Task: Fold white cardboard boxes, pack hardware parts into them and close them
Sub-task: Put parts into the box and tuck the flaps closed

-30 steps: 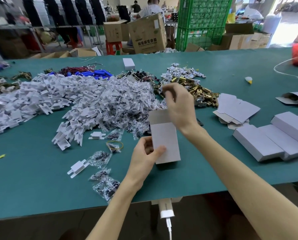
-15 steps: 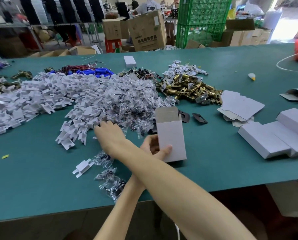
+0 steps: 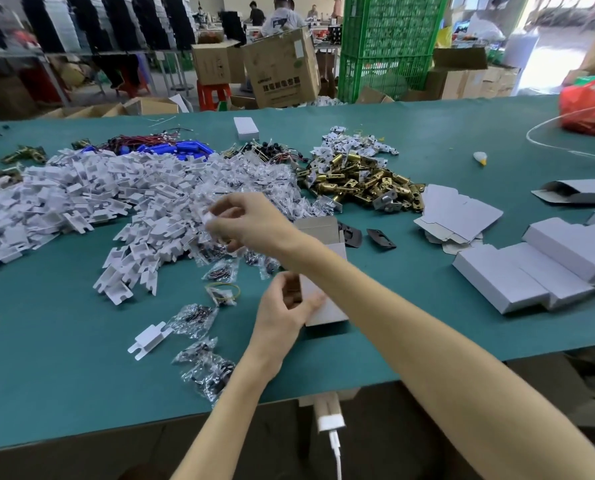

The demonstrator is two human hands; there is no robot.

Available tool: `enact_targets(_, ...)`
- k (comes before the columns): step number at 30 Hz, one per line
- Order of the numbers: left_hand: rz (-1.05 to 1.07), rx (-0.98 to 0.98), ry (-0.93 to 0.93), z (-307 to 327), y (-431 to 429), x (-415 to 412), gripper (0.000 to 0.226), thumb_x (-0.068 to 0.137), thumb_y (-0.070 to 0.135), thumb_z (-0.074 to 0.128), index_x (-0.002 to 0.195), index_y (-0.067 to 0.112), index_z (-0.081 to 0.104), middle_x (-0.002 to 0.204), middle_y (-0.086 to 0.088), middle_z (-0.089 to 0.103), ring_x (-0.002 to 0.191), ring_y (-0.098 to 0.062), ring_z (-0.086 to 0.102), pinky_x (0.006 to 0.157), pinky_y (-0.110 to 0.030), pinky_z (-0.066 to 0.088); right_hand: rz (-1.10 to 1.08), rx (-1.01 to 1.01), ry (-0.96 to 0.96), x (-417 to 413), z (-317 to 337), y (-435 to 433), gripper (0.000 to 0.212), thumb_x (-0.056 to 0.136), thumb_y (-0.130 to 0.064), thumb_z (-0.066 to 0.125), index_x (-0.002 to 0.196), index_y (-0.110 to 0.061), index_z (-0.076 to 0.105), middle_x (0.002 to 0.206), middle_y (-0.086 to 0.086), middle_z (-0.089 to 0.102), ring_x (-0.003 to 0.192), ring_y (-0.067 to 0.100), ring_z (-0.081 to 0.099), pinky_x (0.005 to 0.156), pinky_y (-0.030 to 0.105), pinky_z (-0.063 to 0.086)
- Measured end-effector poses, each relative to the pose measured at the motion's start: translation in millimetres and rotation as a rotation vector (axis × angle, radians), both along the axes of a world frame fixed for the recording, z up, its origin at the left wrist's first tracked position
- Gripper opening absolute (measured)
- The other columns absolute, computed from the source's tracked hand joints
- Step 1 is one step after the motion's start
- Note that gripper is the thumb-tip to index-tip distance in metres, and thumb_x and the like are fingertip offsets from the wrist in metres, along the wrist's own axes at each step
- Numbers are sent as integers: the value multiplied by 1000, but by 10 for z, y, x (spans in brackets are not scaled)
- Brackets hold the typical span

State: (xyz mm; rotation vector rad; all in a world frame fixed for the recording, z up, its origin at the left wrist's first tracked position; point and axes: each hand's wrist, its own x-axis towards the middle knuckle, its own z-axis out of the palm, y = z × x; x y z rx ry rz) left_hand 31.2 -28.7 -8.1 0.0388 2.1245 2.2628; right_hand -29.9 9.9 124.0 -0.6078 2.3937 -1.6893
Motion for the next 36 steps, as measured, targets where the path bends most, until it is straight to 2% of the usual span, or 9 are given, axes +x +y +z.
enact_targets(3, 9, -31, 20, -54, -7, -34, 41, 87, 17, 82, 123, 14, 61, 117, 0, 75, 108, -16, 72, 94, -40, 58, -9, 14, -15, 38, 120, 327, 27, 93, -8, 71, 115, 5, 62, 105, 21, 71, 76, 17, 63, 59, 18, 52)
enact_targets(6, -20, -29, 30, -58, -30, -32, 36, 88, 22, 83, 118, 21, 63, 111, 5, 77, 104, -12, 73, 85, -29, 59, -110, 174, 120, 29, 167, 623, 35, 85, -14, 81, 112, -1, 64, 102, 15, 71, 78, 16, 62, 63, 24, 53)
enact_targets(9, -19, -5, 45, -17, -42, 1, 41, 83, 28, 85, 117, 19, 63, 109, 10, 77, 100, -9, 73, 78, -20, 57, -234, 302, 199, 0, 154, 924, 48, 79, -18, 87, 115, -5, 59, 98, 6, 63, 79, 16, 57, 67, 28, 51)
enact_targets(12, -17, -6, 52, -15, -39, 2, 49, 77, 35, 84, 118, 18, 63, 110, 10, 77, 102, -11, 73, 80, -21, 57, -268, 315, 230, 2, 92, 1153, 57, 78, -18, 88, 125, -12, 56, 93, 0, 55, 73, 11, 53, 68, 26, 51)
enact_targets(17, -27, 4, 54, -1, -27, 1, 49, 76, 34, 83, 118, 18, 63, 110, 9, 77, 103, -11, 73, 81, -22, 57, -232, 401, 274, 7, -62, 1294, 27, 80, -11, 85, 103, -11, 72, 92, 4, 66, 78, 17, 61, 78, 32, 53)
enact_targets(24, -28, 14, 50, 12, -29, 17, 36, 85, 19, 81, 116, 19, 63, 106, 11, 77, 101, -9, 73, 80, -20, 56, -244, 538, 335, -35, -120, 1312, 20, 86, -16, 79, 104, -9, 72, 95, 6, 68, 88, 21, 62, 84, 35, 52)
enact_targets(27, -31, 19, 51, 10, -24, 7, 34, 88, 15, 80, 116, 18, 63, 107, 8, 77, 101, -8, 73, 80, -19, 56, -211, 648, 393, -43, -150, 1349, 15, 91, -22, 75, 101, -12, 75, 103, 4, 56, 91, 15, 54, 88, 28, 47)
enact_targets(32, -36, 60, 67, 35, -21, 21, 37, 85, 19, 81, 117, 16, 63, 107, 10, 77, 101, -11, 73, 79, -19, 56, -224, 577, 362, -17, -253, 1407, 13, 96, -27, 69, 104, -17, 71, 109, 3, 53, 91, 15, 57, 89, 27, 48)
enact_targets(36, -33, 98, 93, 53, -9, 34, 55, 80, 24, 82, 129, 18, 59, 114, -3, 74, 106, -18, 72, 82, -24, 57, -324, 255, 228, 83, -405, 1398, 24, 96, -24, 69, 116, -16, 57, 109, 8, 63, 90, 23, 65, 78, 38, 56)
